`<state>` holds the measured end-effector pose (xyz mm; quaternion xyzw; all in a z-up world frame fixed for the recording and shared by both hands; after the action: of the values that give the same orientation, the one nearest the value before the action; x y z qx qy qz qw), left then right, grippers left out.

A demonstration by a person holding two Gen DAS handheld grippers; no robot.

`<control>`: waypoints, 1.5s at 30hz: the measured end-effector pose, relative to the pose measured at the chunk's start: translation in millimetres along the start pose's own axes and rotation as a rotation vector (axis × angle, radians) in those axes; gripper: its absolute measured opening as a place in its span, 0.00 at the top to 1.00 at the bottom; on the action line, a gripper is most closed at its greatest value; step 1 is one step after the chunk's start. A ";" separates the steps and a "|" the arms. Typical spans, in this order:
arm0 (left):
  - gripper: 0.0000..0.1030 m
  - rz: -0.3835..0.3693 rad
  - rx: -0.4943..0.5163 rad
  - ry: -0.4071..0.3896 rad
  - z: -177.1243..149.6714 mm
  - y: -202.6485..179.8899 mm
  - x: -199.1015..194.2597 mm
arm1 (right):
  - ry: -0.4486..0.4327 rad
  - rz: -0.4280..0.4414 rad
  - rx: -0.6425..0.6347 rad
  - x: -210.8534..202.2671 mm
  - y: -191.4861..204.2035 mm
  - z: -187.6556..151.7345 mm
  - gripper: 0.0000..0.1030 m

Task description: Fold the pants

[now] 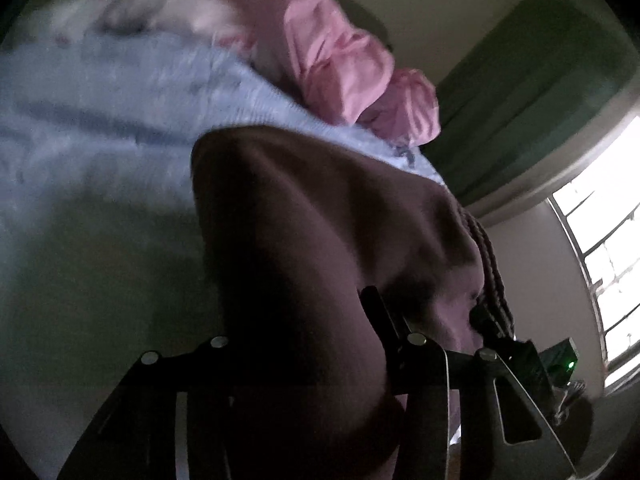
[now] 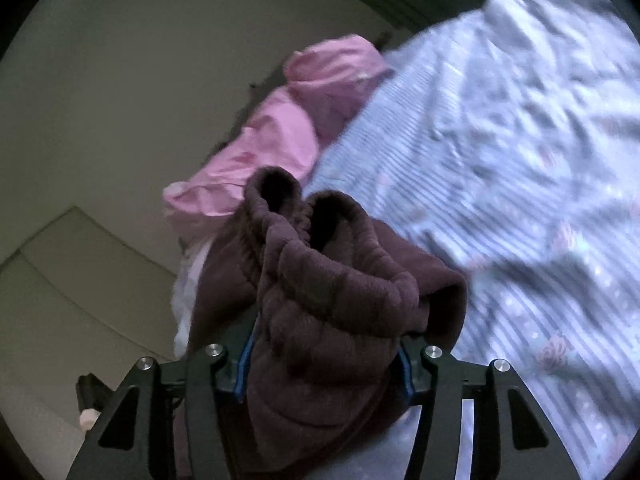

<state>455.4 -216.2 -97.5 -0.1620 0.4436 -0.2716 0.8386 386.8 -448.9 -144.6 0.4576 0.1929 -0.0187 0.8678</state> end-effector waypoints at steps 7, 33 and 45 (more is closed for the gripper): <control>0.58 0.043 0.111 -0.155 9.3 7.6 -106.2 | -0.015 0.114 -0.085 -37.4 70.9 -29.1 0.48; 0.58 0.407 -0.013 -0.457 -9.8 365.8 -454.8 | 0.320 0.437 -0.394 13.5 394.7 -380.9 0.49; 0.50 0.418 -0.162 -0.275 -62.3 526.8 -406.4 | 0.504 0.302 -0.659 78.3 386.7 -524.2 0.39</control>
<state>381.3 446.8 -135.5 -0.1686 0.3698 -0.0313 0.9131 373.6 207.0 -133.5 0.1699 0.3251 0.2830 0.8862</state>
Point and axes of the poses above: each gripper's, at about its wrist camera, not at the fingertips, and x roughly the way its jaws point, y to its left, z to its top, the point moved 9 cm from there along x, roughly the way its jaws point
